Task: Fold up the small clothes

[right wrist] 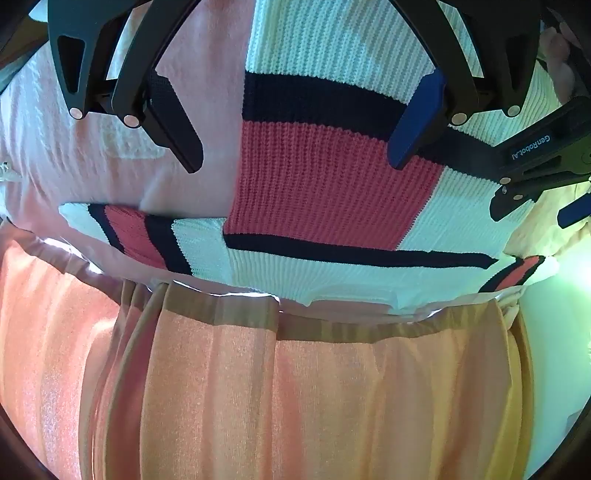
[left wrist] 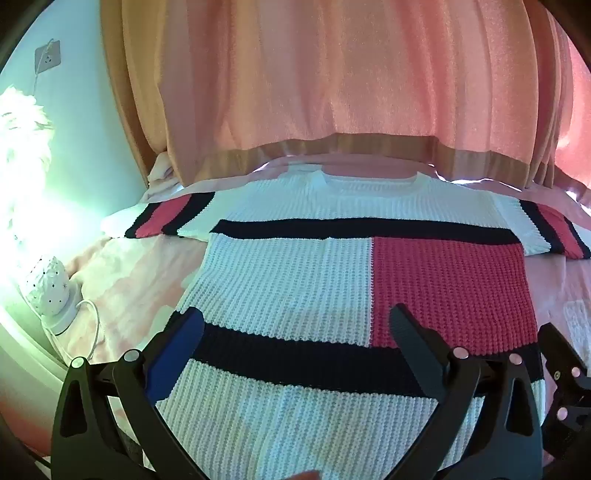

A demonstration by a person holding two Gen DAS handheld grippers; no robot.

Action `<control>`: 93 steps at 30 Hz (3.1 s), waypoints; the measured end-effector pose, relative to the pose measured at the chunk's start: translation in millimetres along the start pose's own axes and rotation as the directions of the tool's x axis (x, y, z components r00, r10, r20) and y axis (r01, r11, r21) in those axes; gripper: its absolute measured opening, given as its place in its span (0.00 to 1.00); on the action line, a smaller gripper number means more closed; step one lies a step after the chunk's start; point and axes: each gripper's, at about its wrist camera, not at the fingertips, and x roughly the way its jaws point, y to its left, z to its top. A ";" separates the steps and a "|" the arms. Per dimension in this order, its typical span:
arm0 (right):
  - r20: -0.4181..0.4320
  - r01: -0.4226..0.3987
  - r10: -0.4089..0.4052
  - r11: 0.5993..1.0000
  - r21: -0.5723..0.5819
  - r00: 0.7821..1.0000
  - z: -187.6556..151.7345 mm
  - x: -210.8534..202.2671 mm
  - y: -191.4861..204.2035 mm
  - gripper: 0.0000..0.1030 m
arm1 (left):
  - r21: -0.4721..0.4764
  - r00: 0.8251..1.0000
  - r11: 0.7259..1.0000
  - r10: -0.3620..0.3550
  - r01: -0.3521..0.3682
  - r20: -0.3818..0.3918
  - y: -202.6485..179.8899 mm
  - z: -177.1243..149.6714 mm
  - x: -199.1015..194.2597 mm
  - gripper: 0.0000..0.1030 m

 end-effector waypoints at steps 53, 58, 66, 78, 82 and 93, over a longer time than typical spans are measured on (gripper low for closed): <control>0.000 -0.001 0.001 1.000 0.024 1.000 -0.5 0.8 5.6 0.95 | -0.017 1.000 1.000 -0.001 0.001 -0.001 -3.7 1.5 -0.8 0.95; 0.001 -0.001 0.001 1.000 0.023 1.000 -0.8 0.6 6.0 0.95 | -0.017 1.000 1.000 0.000 0.000 -0.001 -3.2 1.8 -1.1 0.95; 0.001 -0.002 0.001 1.000 0.023 1.000 -1.0 0.9 5.6 0.95 | -0.018 1.000 1.000 0.002 -0.002 -0.001 -3.6 1.6 -1.4 0.95; 0.002 -0.002 0.002 1.000 0.024 1.000 -1.5 0.7 6.3 0.95 | -0.019 1.000 1.000 0.006 -0.006 0.001 -3.2 1.9 -1.4 0.95; 0.004 -0.003 0.003 1.000 0.023 1.000 -1.7 0.8 6.2 0.95 | -0.019 1.000 1.000 0.003 -0.004 -0.001 -3.2 2.2 -1.4 0.95; 0.004 -0.003 0.003 1.000 0.023 1.000 -2.6 0.7 8.7 0.95 | -0.018 1.000 1.000 0.004 -0.005 0.000 -3.4 2.5 -1.5 0.95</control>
